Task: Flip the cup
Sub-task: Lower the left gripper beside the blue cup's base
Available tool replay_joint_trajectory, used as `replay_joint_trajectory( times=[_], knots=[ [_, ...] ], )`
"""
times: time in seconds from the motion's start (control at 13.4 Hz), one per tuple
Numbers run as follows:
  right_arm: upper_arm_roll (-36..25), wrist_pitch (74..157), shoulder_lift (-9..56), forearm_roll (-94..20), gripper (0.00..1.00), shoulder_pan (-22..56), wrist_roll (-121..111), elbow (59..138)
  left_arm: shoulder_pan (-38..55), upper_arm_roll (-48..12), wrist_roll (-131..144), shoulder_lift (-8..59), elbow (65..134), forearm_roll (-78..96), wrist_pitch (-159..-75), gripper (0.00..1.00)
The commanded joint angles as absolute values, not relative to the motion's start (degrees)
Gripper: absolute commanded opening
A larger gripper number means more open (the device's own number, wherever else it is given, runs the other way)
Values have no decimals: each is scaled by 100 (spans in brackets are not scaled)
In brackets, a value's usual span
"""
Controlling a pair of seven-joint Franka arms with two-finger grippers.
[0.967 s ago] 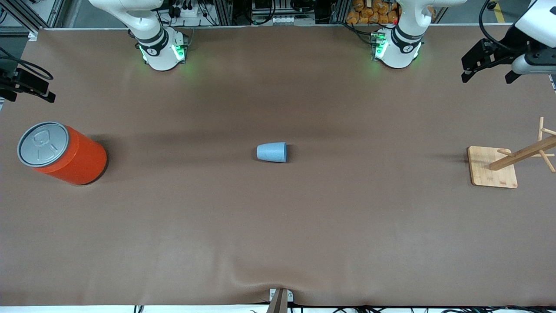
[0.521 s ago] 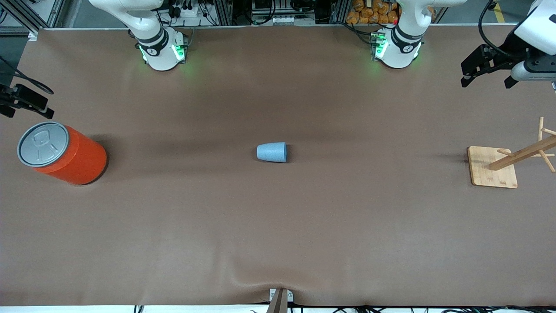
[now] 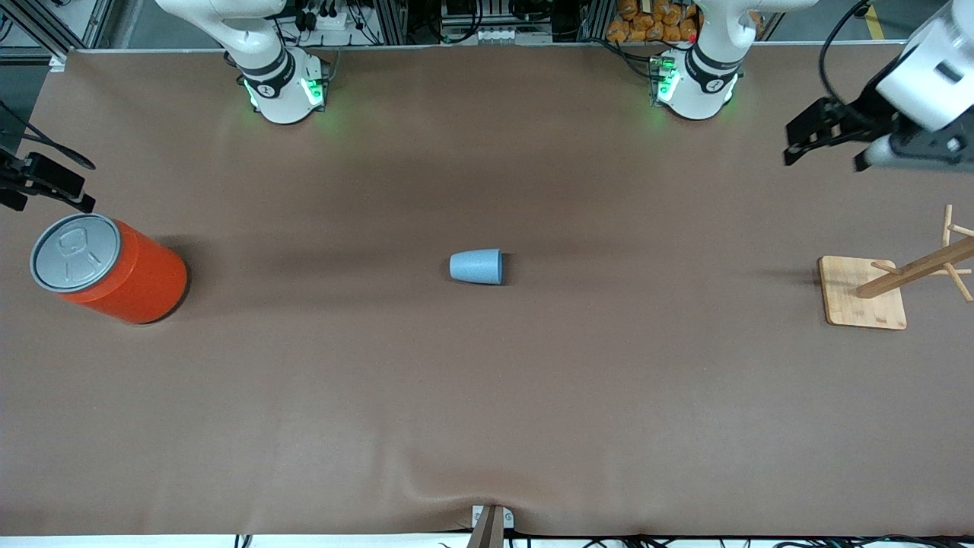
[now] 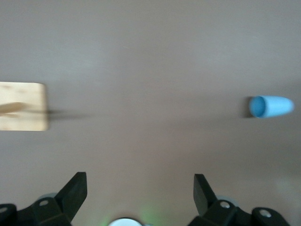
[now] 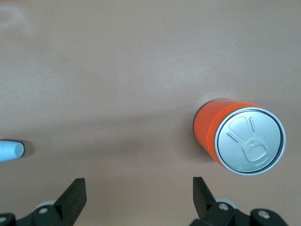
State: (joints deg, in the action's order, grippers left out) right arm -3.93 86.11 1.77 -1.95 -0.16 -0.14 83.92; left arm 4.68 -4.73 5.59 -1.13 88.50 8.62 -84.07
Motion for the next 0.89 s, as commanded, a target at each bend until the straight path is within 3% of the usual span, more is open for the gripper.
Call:
replay_joint_trajectory(
  times=[0.0, 0.37, 0.82],
  knots=[
    [-396, 8552, 228, -141, 100, 26, 53, 8271, 474, -492, 448, 578, 8762, 1710, -8577, 100],
    [-396, 8525, 229, -141, 100, 26, 35, 8288, 1018, -782, 457, 1457, 9649, 2671, -10499, 100],
    [-396, 8525, 229, -141, 100, 35, 35, 8288, 1573, -879, 326, 2538, 9949, 4050, -11995, 100]
  ],
)
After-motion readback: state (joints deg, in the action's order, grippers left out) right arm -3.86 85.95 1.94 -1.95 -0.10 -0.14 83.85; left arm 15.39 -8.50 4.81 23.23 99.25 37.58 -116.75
